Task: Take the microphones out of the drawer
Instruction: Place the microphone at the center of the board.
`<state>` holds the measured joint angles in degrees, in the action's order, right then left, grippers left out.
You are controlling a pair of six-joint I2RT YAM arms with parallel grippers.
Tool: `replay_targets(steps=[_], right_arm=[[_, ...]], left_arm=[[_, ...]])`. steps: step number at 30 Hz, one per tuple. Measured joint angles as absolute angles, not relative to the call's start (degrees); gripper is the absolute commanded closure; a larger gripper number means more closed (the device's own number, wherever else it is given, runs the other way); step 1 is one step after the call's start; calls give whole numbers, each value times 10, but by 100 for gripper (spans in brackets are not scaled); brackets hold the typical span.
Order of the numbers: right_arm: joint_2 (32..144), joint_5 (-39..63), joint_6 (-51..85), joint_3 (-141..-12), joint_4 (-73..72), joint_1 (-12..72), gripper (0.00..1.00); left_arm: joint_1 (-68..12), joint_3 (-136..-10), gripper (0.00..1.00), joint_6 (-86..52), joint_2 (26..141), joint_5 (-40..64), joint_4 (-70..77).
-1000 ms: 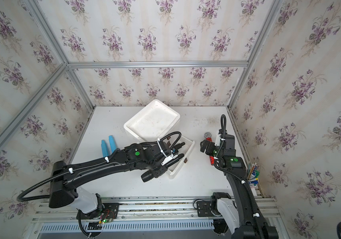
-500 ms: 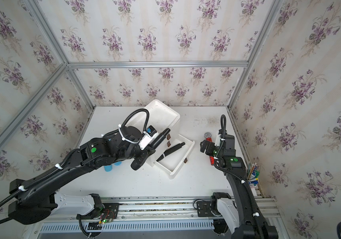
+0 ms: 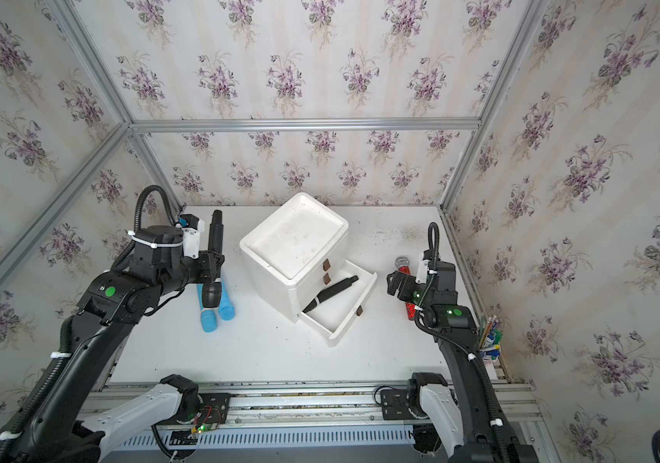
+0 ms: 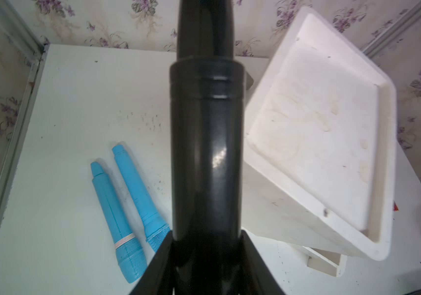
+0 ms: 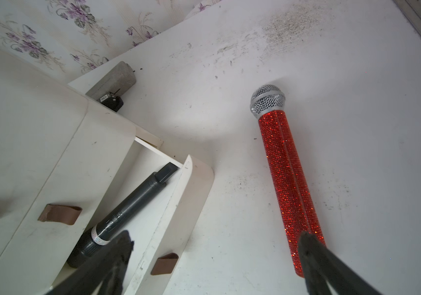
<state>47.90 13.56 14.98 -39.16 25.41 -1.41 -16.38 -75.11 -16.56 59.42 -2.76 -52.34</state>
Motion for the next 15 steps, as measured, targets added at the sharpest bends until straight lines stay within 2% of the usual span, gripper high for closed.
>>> replay_targets(steps=[5,15], right_arm=[[447,170,145,-383,238,-14,0],[448,195,142,-378,227,-13,0]], left_arm=[[-96,-704,77,-184,628,20,-514],[-46,-611,78,-245,728,81,-392]])
